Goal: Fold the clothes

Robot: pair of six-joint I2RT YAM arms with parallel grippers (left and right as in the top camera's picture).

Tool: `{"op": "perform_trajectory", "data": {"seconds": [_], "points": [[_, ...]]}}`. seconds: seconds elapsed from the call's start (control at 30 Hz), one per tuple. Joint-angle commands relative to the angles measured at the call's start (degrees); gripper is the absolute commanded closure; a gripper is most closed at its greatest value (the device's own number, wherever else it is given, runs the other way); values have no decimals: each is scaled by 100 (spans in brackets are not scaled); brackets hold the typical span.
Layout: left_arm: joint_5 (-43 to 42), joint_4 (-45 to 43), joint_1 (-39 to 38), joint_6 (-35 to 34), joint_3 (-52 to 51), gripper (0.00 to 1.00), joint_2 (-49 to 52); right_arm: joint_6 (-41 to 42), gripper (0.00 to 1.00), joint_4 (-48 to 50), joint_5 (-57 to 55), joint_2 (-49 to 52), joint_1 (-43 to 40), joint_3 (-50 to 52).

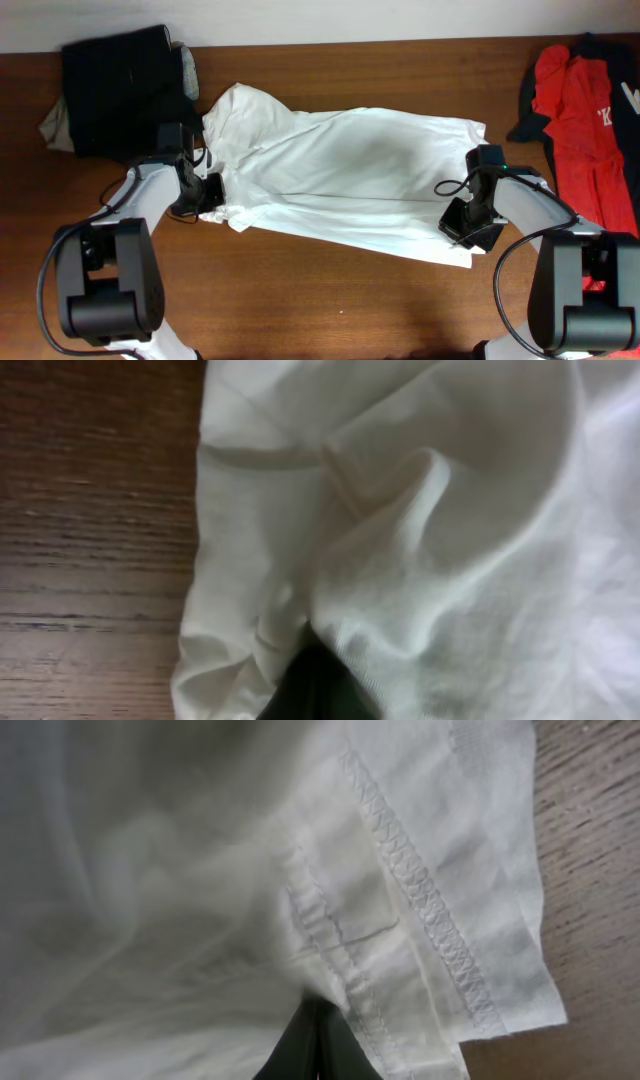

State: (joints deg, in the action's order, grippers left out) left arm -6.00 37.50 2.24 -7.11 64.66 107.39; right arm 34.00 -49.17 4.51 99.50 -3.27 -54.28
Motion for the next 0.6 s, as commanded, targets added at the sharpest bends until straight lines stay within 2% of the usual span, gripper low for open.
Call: {"op": "perform_trajectory", "data": {"seconds": [0.0, 0.07, 0.17, 0.27, 0.33, 0.43, 0.53, 0.57], "points": [[852, 271, 90, -693, -20, 99, 306, -9, 96, -109, -109, 98, 24, -66], [1244, 680, 337, -1307, -20, 99, 306, -7, 96, -149, -109, 98, 24, -66], [1355, 1176, 708, -1434, -20, 99, 304, 2, 96, -326, -223, 96, 26, -66], [1606, 1845, 817, -2004, -20, 99, 210, 103, 96, -348, -282, 55, 24, -66], [1652, 2232, 817, -2072, -20, 99, -22, 254, 96, -417, -634, -55, 24, -66], [1655, 2614, 817, -2288, -20, 99, -1016, 249, 96, -468, -892, -431, 24, -280], [1377, 2601, 815, -2282, -20, 99, -2092, 227, 96, -1156, -986, -809, 26, -1062], [942, 2608, 804, -2253, -20, 91, -2332, -13, 91, -1338, -754, -898, 26, -1314]]}}
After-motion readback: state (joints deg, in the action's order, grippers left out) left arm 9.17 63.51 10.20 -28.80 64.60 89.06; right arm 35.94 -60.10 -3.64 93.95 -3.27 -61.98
